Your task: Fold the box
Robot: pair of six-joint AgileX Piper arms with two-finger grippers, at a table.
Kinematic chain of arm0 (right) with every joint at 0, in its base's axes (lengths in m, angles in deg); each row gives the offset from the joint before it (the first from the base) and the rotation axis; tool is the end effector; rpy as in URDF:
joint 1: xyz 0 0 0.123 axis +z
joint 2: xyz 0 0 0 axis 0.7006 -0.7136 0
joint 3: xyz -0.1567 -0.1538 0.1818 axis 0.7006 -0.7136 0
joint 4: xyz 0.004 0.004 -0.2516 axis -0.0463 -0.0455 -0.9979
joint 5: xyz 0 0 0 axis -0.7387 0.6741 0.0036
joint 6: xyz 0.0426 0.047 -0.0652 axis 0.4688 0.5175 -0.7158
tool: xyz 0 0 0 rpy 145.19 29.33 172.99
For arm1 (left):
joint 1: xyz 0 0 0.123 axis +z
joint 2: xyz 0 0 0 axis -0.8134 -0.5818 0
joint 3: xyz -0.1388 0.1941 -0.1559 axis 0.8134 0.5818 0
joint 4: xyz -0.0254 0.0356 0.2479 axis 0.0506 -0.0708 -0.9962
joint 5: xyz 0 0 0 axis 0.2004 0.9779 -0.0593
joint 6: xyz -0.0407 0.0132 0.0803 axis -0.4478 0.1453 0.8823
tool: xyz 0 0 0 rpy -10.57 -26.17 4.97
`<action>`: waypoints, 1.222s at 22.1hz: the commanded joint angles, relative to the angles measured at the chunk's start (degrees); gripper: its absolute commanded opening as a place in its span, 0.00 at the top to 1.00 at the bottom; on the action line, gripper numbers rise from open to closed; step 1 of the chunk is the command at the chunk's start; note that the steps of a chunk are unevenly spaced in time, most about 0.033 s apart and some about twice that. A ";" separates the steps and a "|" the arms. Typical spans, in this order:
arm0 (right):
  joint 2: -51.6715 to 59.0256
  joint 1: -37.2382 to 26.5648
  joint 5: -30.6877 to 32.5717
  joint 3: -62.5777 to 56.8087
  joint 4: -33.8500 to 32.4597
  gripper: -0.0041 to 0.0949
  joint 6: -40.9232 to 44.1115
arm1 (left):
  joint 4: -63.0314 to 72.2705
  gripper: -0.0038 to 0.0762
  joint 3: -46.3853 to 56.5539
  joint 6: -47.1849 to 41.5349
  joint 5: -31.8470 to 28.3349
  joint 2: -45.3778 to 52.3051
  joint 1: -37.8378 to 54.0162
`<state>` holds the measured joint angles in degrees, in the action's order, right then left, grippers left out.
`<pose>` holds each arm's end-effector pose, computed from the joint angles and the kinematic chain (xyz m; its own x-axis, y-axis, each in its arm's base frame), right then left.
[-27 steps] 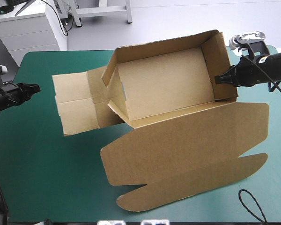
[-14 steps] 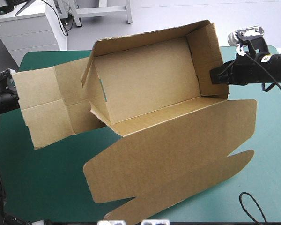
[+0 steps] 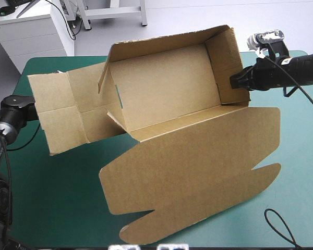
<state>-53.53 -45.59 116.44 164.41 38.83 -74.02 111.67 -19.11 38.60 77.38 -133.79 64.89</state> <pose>0.3018 0.0436 0.4467 -0.6219 -0.1922 -0.7591 -0.5211 0.8252 0.2179 0.3452 -0.0052 0.2961 -0.7341 -0.1965 -0.6500 0.3280 0.7355 -0.5928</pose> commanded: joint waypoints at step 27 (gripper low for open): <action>-3.90 10.28 -14.28 1.65 -15.99 0.97 12.47 | 16.50 0.96 -1.41 -3.72 7.36 14.20 -4.55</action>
<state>-59.58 -35.33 105.86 164.34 20.95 -62.18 123.77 -19.11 36.66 83.21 -121.81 60.66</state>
